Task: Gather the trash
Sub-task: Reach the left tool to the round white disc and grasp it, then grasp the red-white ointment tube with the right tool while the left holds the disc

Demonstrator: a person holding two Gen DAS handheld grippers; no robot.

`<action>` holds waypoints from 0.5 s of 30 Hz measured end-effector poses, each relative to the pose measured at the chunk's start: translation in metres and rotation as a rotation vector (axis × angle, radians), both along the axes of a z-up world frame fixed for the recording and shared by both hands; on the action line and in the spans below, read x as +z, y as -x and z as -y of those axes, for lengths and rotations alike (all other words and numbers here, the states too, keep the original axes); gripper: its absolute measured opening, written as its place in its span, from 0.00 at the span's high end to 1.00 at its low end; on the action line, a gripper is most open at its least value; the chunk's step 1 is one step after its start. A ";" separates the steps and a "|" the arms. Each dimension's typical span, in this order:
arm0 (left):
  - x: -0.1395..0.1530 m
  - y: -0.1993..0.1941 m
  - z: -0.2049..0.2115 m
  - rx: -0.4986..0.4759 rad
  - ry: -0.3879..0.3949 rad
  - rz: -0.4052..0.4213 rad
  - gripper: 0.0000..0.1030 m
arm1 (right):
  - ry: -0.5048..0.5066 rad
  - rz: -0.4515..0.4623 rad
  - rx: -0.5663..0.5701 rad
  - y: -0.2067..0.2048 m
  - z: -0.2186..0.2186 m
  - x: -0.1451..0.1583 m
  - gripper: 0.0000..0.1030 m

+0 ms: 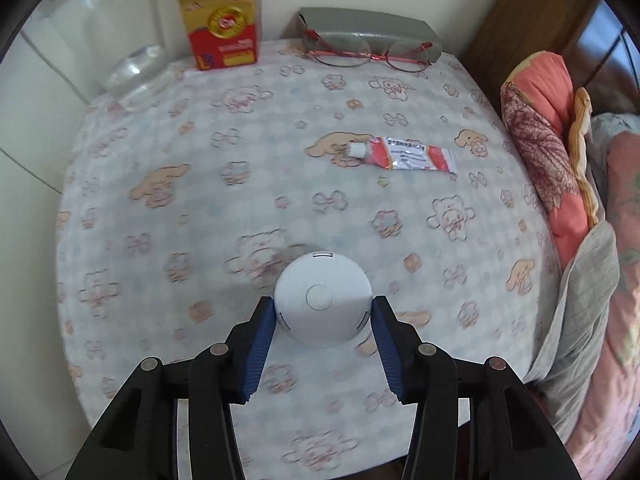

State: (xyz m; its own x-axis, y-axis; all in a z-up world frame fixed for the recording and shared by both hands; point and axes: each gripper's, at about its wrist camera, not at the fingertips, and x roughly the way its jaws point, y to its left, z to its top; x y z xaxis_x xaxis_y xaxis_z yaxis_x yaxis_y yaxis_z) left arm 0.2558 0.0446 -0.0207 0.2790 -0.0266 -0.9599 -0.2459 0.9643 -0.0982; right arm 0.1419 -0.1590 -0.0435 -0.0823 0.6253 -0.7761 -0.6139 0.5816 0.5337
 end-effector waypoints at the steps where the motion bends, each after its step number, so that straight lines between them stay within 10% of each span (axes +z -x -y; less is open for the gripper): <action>1: 0.003 0.008 -0.002 -0.008 -0.023 0.009 0.51 | -0.014 -0.001 -0.005 -0.002 0.002 0.002 0.11; 5: 0.013 0.044 -0.009 -0.020 -0.081 0.037 0.51 | -0.071 -0.011 -0.013 -0.017 0.008 0.018 0.11; 15: 0.003 0.077 -0.031 -0.007 0.019 0.030 0.51 | 0.154 0.334 0.181 -0.110 -0.047 0.082 0.11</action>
